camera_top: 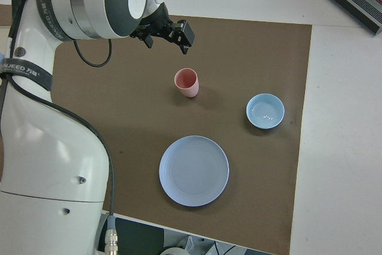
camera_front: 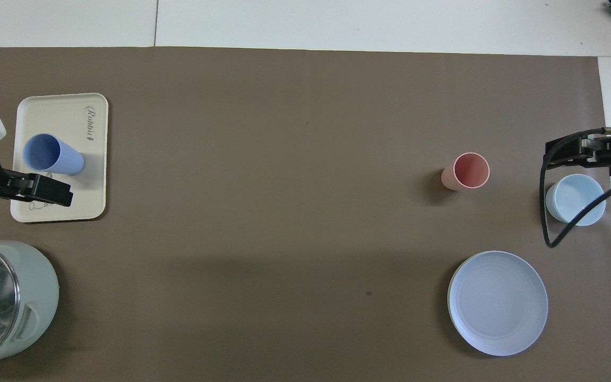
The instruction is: Place cup on tray
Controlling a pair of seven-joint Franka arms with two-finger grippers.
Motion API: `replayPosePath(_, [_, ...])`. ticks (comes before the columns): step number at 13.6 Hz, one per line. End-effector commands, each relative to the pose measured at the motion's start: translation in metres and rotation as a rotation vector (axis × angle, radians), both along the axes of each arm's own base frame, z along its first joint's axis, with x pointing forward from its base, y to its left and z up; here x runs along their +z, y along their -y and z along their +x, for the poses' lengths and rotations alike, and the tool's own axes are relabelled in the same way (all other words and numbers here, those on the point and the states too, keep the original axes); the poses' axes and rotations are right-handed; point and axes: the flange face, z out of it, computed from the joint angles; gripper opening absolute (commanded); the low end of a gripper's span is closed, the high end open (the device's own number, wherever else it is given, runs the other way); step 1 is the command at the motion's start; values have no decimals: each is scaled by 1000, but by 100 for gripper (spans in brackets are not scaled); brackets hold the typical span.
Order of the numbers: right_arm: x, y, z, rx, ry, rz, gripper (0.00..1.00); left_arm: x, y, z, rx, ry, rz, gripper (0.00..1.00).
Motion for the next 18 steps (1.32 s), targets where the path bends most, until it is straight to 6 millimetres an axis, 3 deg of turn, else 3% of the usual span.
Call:
replayPosePath(1, [6,18,-7,3,-23,28,100,0,-4,-8,-6,16,22,100])
replayPosePath(4, [4,26,-9,27,-33,48,100,0,-4,-8,-6,16,22,100])
replayPosePath(10, [3,15,-10,43,-40,36,100,1,-5,-8,-5,17,22,100])
replayPosePath(18, [-3,15,-10,38,-55,50,100,1,-5,-8,-5,17,22,100])
